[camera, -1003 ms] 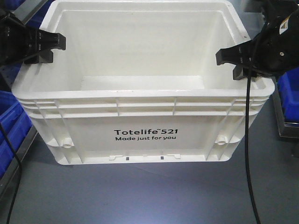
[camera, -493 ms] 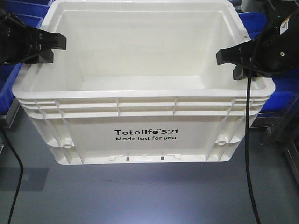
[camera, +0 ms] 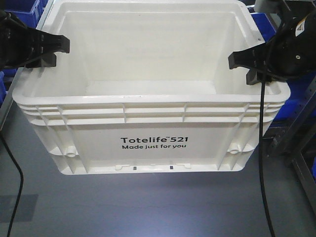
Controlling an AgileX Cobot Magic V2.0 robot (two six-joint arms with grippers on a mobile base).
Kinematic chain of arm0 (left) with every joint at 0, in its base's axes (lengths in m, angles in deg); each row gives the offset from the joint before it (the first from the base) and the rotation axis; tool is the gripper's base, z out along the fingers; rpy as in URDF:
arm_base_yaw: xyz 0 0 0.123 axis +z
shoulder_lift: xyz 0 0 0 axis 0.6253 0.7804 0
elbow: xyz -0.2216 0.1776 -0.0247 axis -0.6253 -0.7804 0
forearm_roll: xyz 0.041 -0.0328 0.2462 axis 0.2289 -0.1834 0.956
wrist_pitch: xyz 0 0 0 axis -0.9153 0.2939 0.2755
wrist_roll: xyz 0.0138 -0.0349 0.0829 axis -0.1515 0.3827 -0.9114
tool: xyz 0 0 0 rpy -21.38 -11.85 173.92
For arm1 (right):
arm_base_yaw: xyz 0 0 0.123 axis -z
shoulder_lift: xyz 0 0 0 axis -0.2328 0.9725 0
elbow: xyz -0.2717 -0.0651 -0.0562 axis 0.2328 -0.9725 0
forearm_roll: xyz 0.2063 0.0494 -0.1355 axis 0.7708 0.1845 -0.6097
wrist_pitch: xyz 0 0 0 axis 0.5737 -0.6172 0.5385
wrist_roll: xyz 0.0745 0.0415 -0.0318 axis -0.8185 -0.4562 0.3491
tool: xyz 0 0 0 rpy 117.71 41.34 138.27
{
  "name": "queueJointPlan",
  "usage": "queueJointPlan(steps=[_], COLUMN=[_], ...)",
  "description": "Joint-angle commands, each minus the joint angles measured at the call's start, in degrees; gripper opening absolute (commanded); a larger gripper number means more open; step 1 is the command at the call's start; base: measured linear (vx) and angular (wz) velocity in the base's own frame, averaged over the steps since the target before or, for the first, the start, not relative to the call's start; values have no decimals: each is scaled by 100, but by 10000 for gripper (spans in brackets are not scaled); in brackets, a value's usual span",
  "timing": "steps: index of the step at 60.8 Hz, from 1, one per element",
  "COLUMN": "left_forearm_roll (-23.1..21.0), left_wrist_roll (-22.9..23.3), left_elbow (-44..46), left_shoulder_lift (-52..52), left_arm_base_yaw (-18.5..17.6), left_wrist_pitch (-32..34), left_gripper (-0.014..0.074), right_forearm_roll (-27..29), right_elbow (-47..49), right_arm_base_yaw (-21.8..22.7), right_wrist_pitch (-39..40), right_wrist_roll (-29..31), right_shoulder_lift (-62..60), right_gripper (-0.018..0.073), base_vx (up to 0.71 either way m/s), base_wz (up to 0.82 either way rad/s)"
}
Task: Move bin from left to right shelf
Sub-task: 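Keep the tote gripped with both grippers while the base turns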
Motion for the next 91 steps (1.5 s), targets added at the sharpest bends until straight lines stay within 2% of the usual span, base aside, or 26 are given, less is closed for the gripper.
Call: queueJointPlan(steps=[1,91], left_forearm_roll=[293,293], left_wrist_roll=[-194,-194], left_elbow=[227,227], left_shoulder_lift=[-246,-246], left_arm_base_yaw=[0,0], left_wrist_pitch=[554,555], left_gripper=[-8,-8], right_forearm_roll=[-199,-187], right_elbow=[209,209], right_arm_base_yaw=[31,31], right_wrist_pitch=[610,577], right_wrist_roll=[89,89], right_shoulder_lift=[-279,-279], right_gripper=[23,23], base_vx=[15,21], base_wz=[-6,-3])
